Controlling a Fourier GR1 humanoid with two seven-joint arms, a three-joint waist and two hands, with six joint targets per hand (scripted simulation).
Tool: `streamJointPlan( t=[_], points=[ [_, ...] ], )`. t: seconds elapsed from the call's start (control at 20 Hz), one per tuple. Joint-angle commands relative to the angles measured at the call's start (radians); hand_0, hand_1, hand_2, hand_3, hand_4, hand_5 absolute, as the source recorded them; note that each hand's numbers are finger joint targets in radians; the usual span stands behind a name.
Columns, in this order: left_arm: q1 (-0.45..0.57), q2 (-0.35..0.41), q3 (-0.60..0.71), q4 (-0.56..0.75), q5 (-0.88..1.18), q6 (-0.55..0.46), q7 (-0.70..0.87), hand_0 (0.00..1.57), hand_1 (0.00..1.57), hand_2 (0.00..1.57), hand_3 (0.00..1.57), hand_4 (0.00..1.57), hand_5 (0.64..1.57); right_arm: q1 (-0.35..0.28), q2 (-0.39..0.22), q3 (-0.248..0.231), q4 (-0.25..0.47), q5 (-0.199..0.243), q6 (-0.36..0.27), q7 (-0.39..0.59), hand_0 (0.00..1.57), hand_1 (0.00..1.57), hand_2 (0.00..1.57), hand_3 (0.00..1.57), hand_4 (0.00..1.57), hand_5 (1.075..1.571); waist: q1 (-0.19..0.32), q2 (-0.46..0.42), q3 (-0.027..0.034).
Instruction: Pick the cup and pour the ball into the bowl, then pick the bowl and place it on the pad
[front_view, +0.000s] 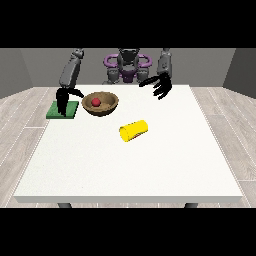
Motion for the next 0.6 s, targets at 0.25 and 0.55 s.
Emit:
streamJointPlan(
  t=[0.25,0.55],
  points=[
    [0.071,-0.002,0.043,0.088,0.116,-0.05,-0.051,0.0,0.0,0.0,0.0,0.0,1.531,0.036,0.1,0.085,0.004,0.045,-0.059,0.061,0.0,0.0,0.0,0.0,0.0,1.544,-0.059,-0.137,0.0027],
    [0.041,0.011,0.003,0.007,0.108,-0.064,-0.036,0.0,0.0,0.0,0.0,0.0,1.549,0.013,0.058,0.037,0.13,0.027,0.001,-0.076,0.0,0.0,0.0,0.0,0.25,1.55,-0.001,-0.042,0.0036]
  ],
)
